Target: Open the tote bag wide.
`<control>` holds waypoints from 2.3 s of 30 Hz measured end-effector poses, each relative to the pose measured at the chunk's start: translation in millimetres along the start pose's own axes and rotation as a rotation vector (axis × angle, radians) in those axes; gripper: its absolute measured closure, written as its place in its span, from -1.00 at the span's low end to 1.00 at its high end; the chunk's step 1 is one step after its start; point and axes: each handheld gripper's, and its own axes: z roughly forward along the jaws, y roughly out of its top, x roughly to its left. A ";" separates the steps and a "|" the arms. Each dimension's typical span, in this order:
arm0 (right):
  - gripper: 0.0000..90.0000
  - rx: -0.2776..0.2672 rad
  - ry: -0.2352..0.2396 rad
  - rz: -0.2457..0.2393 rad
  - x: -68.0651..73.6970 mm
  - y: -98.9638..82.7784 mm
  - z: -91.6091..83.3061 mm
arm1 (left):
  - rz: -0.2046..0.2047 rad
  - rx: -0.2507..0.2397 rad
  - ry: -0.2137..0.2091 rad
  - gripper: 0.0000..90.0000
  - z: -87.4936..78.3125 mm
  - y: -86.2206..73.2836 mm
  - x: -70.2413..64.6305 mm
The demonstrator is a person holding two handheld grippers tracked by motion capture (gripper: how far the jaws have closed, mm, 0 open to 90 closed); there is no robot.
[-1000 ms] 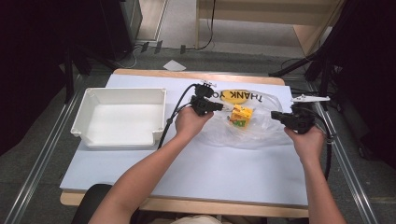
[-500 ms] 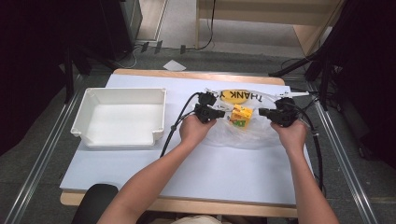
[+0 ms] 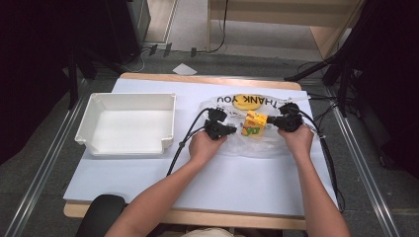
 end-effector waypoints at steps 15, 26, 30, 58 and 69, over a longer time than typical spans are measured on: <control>1.00 0.020 -0.029 0.022 -11.1 13.2 27.5 | 0.012 0.015 -0.043 1.00 1.6 -25.2 -8.4; 1.00 0.028 -0.057 0.100 -27.1 27.2 48.2 | 0.043 0.033 -0.089 1.00 -2.6 -41.1 -21.8; 1.00 0.031 -0.077 0.119 -33.4 34.0 52.1 | 0.063 0.041 -0.117 1.00 -5.5 -50.8 -30.3; 1.00 -0.001 -0.193 0.153 -43.9 63.4 77.1 | 0.124 0.083 -0.135 1.00 -30.3 -77.1 -35.7; 1.00 -0.014 -0.190 0.136 -36.8 66.1 82.7 | 0.109 0.072 -0.132 1.00 -22.6 -67.4 -32.1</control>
